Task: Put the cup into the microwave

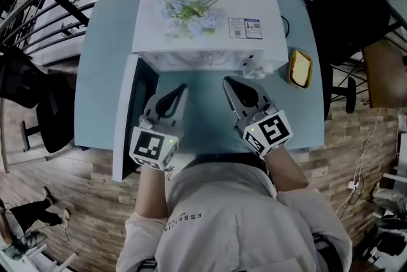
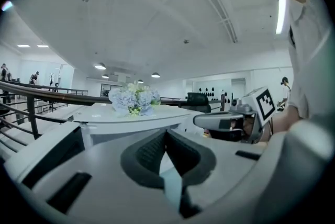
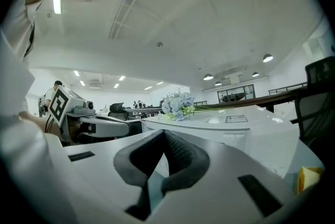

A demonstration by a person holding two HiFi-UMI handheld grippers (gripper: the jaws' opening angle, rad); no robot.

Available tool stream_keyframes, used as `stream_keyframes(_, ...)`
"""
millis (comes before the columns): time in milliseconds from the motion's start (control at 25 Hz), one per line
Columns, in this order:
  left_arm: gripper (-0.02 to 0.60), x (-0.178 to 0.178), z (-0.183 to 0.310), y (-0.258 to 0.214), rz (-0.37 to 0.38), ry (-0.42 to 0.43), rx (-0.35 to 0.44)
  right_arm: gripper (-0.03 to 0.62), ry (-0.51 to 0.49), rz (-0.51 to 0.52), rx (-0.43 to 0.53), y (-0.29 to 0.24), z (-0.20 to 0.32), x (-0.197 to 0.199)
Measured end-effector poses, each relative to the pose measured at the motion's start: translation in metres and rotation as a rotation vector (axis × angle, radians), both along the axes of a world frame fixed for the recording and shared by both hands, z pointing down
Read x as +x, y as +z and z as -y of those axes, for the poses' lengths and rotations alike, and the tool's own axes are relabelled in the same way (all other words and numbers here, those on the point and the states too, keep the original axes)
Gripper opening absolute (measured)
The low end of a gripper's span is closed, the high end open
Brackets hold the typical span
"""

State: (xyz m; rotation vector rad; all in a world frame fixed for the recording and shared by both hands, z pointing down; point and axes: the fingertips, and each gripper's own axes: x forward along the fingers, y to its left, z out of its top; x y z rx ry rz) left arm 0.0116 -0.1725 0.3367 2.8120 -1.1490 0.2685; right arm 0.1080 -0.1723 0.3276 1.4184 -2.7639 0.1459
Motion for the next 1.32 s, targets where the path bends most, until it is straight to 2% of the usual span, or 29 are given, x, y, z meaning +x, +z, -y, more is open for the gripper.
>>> stream_keyframes(240, 0.002, -0.004, -0.001, -0.004, -0.001, 0.001, 0.014, 0.015, -0.005, -0.01, 0.028, -0.006, -0.001, -0.005)
stream_keyframes(640, 0.002, -0.011, -0.001, -0.008, -0.01, -0.016, 0.029, 0.015, -0.012, -0.025, 0.021, -0.003, -0.001, -0.012)
stream_keyframes(1080, 0.002, -0.011, -0.003, -0.011, -0.02, -0.023, 0.03, 0.015, 0.028, -0.007, -0.004, 0.0, 0.003, -0.006)
stream_keyframes(1320, 0.002, -0.013, -0.004, -0.01, -0.014, -0.02, 0.034, 0.015, 0.049, -0.03, 0.004, 0.0, 0.006, -0.004)
